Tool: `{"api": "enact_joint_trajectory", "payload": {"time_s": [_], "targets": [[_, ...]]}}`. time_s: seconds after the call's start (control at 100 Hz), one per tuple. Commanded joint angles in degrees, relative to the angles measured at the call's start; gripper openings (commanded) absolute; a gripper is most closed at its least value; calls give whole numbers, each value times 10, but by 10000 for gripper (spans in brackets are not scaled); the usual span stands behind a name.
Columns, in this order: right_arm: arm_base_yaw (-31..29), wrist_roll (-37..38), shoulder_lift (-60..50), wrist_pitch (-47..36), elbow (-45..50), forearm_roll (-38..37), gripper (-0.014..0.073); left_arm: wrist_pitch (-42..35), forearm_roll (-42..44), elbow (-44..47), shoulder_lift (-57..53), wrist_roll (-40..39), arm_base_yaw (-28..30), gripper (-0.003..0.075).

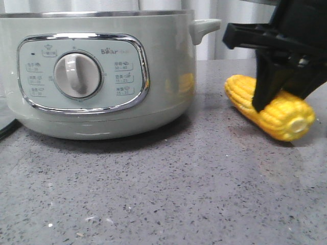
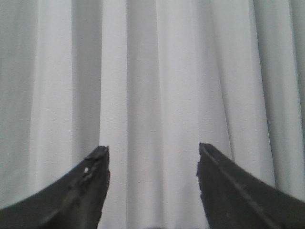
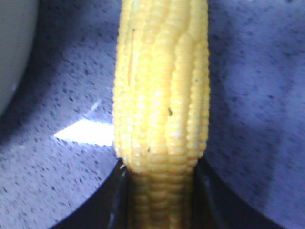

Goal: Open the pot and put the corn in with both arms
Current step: 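Reach the right gripper down and grasp the yellow corn cob, then lift the corn cob and carry it over the open pot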

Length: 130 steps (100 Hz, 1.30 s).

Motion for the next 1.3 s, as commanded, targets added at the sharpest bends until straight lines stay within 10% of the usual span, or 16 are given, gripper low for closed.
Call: {"api": "enact_joint_trajectory", "payload": {"time_s": [0.0, 0.37, 0.77, 1.29], "targets": [[0, -2, -48, 10, -39, -37, 4, -35, -3, -22, 0, -4, -3, 368], [27, -24, -116, 41, -222, -37, 4, -35, -3, -22, 0, -4, -3, 368], [159, -39, 16, -37, -307, -20, 4, -35, -3, -22, 0, -4, -3, 368], [172, -39, 160, 13, -380, -16, 22, -35, -3, -22, 0, -4, -3, 368]]}}
